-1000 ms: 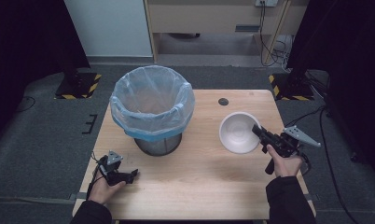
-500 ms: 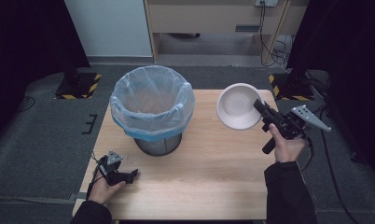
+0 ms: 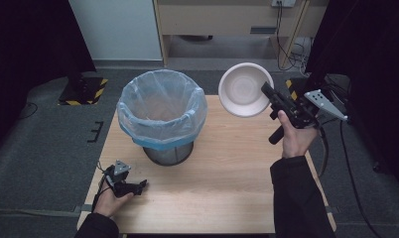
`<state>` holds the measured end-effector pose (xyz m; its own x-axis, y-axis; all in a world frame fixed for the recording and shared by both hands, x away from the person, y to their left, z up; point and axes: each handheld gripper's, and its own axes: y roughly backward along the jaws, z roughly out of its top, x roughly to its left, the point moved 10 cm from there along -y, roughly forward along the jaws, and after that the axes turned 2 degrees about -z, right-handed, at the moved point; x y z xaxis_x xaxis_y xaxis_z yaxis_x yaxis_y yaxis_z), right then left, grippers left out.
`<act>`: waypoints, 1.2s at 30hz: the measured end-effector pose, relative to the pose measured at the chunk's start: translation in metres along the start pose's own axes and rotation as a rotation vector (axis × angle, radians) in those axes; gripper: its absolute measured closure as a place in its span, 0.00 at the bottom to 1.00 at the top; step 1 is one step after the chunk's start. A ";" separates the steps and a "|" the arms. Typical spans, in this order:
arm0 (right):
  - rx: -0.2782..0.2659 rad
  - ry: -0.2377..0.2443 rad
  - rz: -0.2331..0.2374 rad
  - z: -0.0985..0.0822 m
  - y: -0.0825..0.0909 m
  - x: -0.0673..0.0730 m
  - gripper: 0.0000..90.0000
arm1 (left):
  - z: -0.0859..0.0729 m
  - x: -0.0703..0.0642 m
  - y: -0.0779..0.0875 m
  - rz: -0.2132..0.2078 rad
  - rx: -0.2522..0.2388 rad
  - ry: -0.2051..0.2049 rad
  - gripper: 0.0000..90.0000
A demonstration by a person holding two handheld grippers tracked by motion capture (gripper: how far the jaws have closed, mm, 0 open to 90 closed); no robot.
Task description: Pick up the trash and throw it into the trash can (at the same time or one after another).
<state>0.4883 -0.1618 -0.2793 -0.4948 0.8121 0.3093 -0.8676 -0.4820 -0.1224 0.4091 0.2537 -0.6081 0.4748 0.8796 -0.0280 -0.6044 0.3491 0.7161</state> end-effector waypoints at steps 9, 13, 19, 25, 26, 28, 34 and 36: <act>-0.017 0.012 0.026 0.014 -0.026 0.024 0.93 | 0.000 0.000 0.000 0.000 0.000 0.000 0.00; -0.013 0.021 0.037 0.016 -0.035 0.033 0.93 | 0.000 0.000 0.000 0.000 0.000 0.000 0.00; -0.008 0.026 0.056 0.015 -0.053 0.048 0.93 | 0.000 0.000 0.000 0.000 0.000 0.000 0.00; 0.006 0.037 0.075 0.009 -0.077 0.067 0.93 | 0.000 0.000 0.000 0.000 -0.002 0.003 0.00; 0.010 0.043 0.077 0.008 -0.081 0.070 0.93 | 0.000 0.000 0.000 0.000 -0.002 0.001 0.00; 0.017 0.046 0.087 0.003 -0.091 0.079 0.93 | 0.000 0.000 0.000 0.000 -0.002 0.001 0.00; 0.061 0.058 0.100 -0.022 -0.121 0.098 0.93 | 0.000 0.000 0.000 0.000 -0.002 0.001 0.00; 0.074 0.041 0.102 -0.033 -0.130 0.100 0.93 | 0.000 0.000 0.000 0.000 -0.002 0.001 0.00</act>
<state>0.5501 -0.0065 -0.2634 -0.5832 0.7695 0.2602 -0.8074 -0.5844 -0.0812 0.4093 0.2536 -0.6080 0.4741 0.8800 -0.0285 -0.6055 0.3494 0.7150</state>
